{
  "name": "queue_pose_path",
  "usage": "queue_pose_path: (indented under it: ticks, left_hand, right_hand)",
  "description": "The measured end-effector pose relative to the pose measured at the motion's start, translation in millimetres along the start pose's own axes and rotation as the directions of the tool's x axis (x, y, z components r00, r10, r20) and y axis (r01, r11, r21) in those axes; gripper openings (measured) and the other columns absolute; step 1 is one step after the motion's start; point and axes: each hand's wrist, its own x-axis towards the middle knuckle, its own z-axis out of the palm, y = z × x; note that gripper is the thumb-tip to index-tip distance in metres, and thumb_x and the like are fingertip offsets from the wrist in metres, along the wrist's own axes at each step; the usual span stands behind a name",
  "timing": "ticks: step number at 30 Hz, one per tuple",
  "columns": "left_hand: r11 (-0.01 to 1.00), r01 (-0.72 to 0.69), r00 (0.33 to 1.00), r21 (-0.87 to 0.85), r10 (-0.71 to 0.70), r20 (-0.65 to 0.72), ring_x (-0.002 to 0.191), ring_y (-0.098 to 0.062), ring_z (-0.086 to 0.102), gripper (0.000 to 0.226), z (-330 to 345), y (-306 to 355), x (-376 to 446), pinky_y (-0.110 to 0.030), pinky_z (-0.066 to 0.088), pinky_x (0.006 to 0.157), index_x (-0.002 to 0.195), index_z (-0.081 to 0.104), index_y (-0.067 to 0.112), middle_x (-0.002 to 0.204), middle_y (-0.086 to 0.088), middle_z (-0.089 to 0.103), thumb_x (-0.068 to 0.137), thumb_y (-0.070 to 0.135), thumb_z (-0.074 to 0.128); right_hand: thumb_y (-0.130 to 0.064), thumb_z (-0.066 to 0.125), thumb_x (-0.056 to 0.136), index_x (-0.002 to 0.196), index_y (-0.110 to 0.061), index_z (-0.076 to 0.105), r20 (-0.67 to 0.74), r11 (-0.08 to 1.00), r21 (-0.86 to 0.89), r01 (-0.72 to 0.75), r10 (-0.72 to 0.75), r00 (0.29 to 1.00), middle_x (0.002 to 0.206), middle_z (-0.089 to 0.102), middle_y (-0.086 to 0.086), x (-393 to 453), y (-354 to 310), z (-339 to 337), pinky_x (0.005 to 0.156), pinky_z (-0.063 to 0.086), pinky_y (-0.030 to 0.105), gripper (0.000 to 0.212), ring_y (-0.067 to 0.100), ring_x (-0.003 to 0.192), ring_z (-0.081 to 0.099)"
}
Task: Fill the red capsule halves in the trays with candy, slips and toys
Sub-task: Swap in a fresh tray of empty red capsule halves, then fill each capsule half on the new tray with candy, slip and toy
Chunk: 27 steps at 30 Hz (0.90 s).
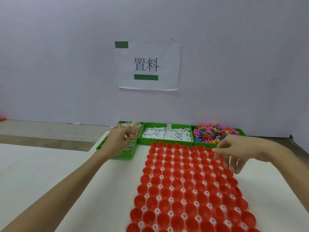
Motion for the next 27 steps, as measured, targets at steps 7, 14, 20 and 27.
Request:
queue_pose_path:
  ticks: [7, 14, 20, 27]
  left_hand:
    - [0.977, -0.108, 0.971, 0.184, 0.064, 0.228, 0.076, -0.026, 0.068, 0.034, 21, -17, 23, -0.031, 0.052, 0.063, 0.100, 0.081, 0.012, 0.093, -0.006, 0.079, 0.088, -0.011, 0.059]
    - [0.990, -0.059, 0.998, 0.130, 0.054, 0.039, 0.082, -0.021, 0.072, 0.013, 30, -22, 20, -0.037, 0.058, 0.082, 0.098, 0.083, 0.010, 0.094, -0.006, 0.080, 0.089, 0.006, 0.074]
    - [0.999, 0.042, 0.959, -0.027, -0.048, -0.279, 0.079, -0.015, 0.059, 0.005, 24, -10, 1, -0.034, 0.048, 0.078, 0.091, 0.082, 0.014, 0.086, 0.003, 0.078, 0.088, 0.012, 0.078]
    - [0.658, 0.065, 0.940, -0.750, -0.293, -0.176, 0.078, -0.005, 0.071, 0.013, 35, 46, -51, -0.014, 0.054, 0.070, 0.087, 0.082, 0.031, 0.084, 0.007, 0.078, 0.087, 0.018, 0.081]
  right_hand:
    - [-0.023, 0.053, 0.105, 0.091, -0.011, 0.073, -0.295, 0.971, 0.021, 0.238, -0.221, 0.930, 0.062, 0.070, 0.003, 64, -11, 30, 0.051, 0.053, 0.023, 0.027, 0.011, 0.048, 0.061]
    - [-0.022, 0.053, 0.105, 0.089, -0.014, 0.074, -0.336, 0.952, 0.066, 0.300, -0.262, 0.905, 0.064, 0.072, 0.005, 70, 3, 45, 0.051, 0.051, 0.024, 0.027, 0.012, 0.048, 0.059]
    - [-0.021, 0.052, 0.106, 0.092, -0.014, 0.074, -0.372, 0.924, 0.136, 0.356, -0.286, 0.883, 0.063, 0.071, 0.004, 63, -2, 41, 0.051, 0.048, 0.022, 0.027, 0.013, 0.048, 0.057]
    - [-0.021, 0.053, 0.105, 0.093, -0.015, 0.074, -0.367, 0.914, 0.143, 0.380, -0.308, 0.878, 0.067, 0.072, 0.008, 58, -5, 42, 0.050, 0.048, 0.022, 0.026, 0.016, 0.051, 0.058]
